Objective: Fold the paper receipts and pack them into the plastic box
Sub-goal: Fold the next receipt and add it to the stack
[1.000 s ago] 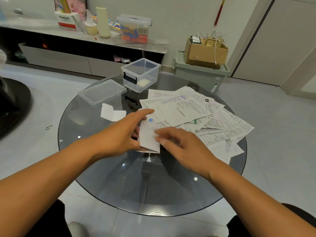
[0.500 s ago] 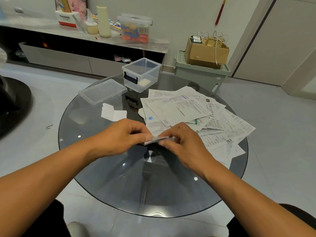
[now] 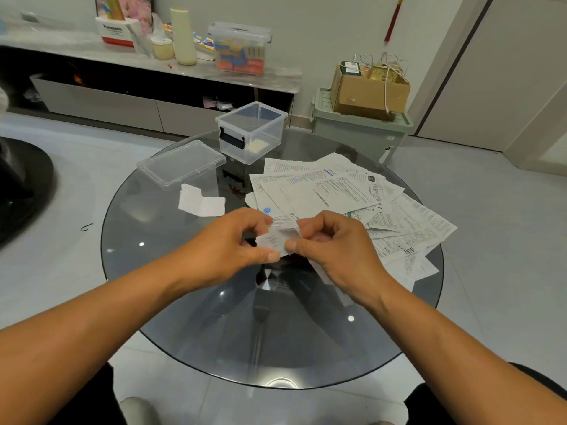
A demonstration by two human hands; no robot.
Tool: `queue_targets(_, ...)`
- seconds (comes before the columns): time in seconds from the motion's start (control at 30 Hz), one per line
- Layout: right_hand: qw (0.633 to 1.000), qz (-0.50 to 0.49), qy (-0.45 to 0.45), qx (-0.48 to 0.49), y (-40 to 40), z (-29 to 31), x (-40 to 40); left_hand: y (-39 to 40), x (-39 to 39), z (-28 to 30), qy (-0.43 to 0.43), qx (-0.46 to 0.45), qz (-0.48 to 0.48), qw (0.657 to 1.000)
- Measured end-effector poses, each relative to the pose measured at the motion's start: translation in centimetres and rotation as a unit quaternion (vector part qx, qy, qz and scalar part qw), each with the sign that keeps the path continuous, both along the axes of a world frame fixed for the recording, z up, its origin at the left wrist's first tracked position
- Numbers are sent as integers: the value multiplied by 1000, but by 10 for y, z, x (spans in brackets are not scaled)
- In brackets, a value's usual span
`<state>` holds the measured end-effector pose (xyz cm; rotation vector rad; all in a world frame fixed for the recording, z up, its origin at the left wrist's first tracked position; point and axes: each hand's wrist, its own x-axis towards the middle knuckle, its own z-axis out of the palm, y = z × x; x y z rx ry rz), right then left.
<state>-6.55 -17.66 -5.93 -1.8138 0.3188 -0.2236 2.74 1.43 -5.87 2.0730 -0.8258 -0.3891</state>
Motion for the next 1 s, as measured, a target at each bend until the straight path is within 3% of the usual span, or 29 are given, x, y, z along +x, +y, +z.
queue_targets(0.1,999,10,-43,24,5,8,-3,-2,-1,-1,74,-68,7,995)
queue_targets(0.3,997,65,-35,16,10,14,-6,-10,-13,3,129,-72,-5,989)
queue_targets(0.43,998,22,-37,45,7,16,-4,-8,-12,8,177,-81,-7,981)
queue_targets(0.73,991,14,-48,121,-5,17,1,-6,-10,15,96,-117,52,987)
queue_targets(0.87,985,32,-34,165,-1,17,-1,-6,-11,15,182,-171,70,966)
queue_targets(1.0,995,16,-30,95,-1,12,-3,-7,-13,16,217,-152,51,963)
